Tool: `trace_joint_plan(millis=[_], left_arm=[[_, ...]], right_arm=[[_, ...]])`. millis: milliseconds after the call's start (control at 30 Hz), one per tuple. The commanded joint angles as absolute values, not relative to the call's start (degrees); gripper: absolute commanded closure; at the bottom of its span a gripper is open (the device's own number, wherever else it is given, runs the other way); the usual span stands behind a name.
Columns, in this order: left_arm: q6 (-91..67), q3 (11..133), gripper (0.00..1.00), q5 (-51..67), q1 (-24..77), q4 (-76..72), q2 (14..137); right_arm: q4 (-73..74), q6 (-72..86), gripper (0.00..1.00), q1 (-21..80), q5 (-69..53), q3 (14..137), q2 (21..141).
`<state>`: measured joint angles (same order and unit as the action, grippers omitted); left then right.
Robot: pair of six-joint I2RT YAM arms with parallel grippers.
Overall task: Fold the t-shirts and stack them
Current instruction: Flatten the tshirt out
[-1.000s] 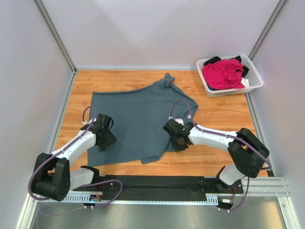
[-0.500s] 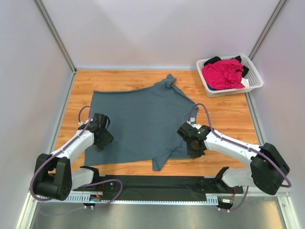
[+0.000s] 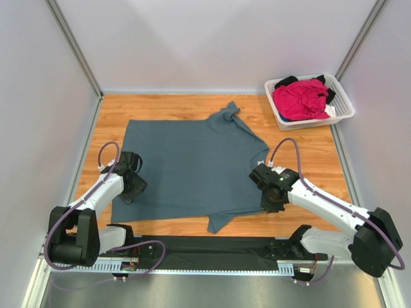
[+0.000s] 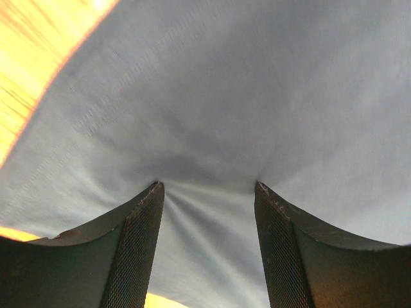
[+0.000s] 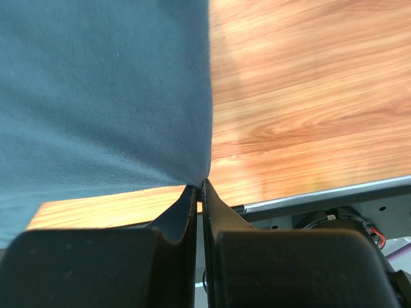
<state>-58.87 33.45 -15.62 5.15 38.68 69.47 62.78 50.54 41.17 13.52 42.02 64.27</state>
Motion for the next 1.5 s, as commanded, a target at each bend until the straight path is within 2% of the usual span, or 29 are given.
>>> trace_joint_plan(millis=[0, 100, 167, 200, 300, 333, 400, 500, 567, 667, 700, 800, 867, 1000, 1100, 1267, 1467], left_arm=[[-58.28, 35.51, 0.34, -18.37, 2.47, 38.77, 71.19], [-56.69, 36.74, 0.34, -16.97, 2.29, 38.50, 71.89], [-55.90, 37.18, 0.34, -15.83, 2.29, 38.85, 70.85], [-55.03, 37.26, 0.34, -15.73, 2.29, 39.37, 70.06], [-54.41, 38.23, 0.34, -17.13, 2.29, 42.18, 65.05], [-54.84, 38.23, 0.34, -16.62, 2.29, 42.36, 61.99], [-55.20, 38.93, 0.34, -14.78, 2.29, 42.28, 59.08], [-54.76, 42.70, 0.31, -14.85, 2.29, 42.89, 55.64], [-54.58, 46.31, 0.28, -16.95, 2.29, 43.15, 54.84], [-52.91, 51.58, 0.25, -16.88, 2.29, 41.67, 56.07], [-52.56, 52.90, 0.24, -16.53, 2.29, 41.23, 56.68], [-50.28, 58.34, 0.17, -14.68, 2.29, 38.59, 60.89], [-47.65, 63.79, 0.14, -13.54, 2.29, 37.89, 65.90], [-44.83, 73.72, 0.14, -11.96, 0.54, 39.55, 76.18], [-42.29, 79.87, 0.20, -7.65, -2.80, 37.98, 85.13], [-36.48, 86.30, 0.27, -8.70, -5.27, 38.75, 94.99], [-34.19, 88.95, 0.34, -2.91, -5.80, 36.23, 104.23]], right_arm=[[68.20, 51.34, 1.00, 39.03, 16.96, 42.63, 62.14], [68.03, 50.28, 0.99, 38.85, 15.04, 43.06, 63.27], [67.07, 49.31, 0.83, 38.85, 11.80, 42.98, 64.16], [66.71, 48.78, 0.70, 38.93, 10.65, 43.41, 64.33], [68.28, 47.47, 0.57, 38.94, 9.93, 48.31, 63.29], [69.86, 46.76, 0.49, 38.94, 10.63, 50.17, 62.85], [70.66, 45.71, 0.40, 38.94, 12.21, 54.47, 62.23], [67.25, 43.42, 0.34, 38.94, 14.49, 61.07, 63.36], [61.11, 41.93, 0.23, 38.85, 16.86, 63.62, 64.77], [52.14, 39.56, 0.16, 37.89, 19.50, 67.23, 69.60], [49.60, 37.72, 0.08, 36.23, 19.34, 68.28, 72.31], [40.10, 35.78, 0.00, 30.51, 15.57, 73.11, 78.29], [35.96, 35.68, 0.00, 25.69, 10.58, 78.45, 83.81], [34.37, 33.23, 0.00, 22.07, 8.35, 88.55, 93.41], [32.53, 31.47, 0.00, 20.39, 5.89, 94.37, 99.74], [30.58, 30.59, 0.02, 18.11, 2.21, 101.42, 110.45], [30.32, 29.88, 0.11, 17.93, -2.62, 104.94, 119.34]])
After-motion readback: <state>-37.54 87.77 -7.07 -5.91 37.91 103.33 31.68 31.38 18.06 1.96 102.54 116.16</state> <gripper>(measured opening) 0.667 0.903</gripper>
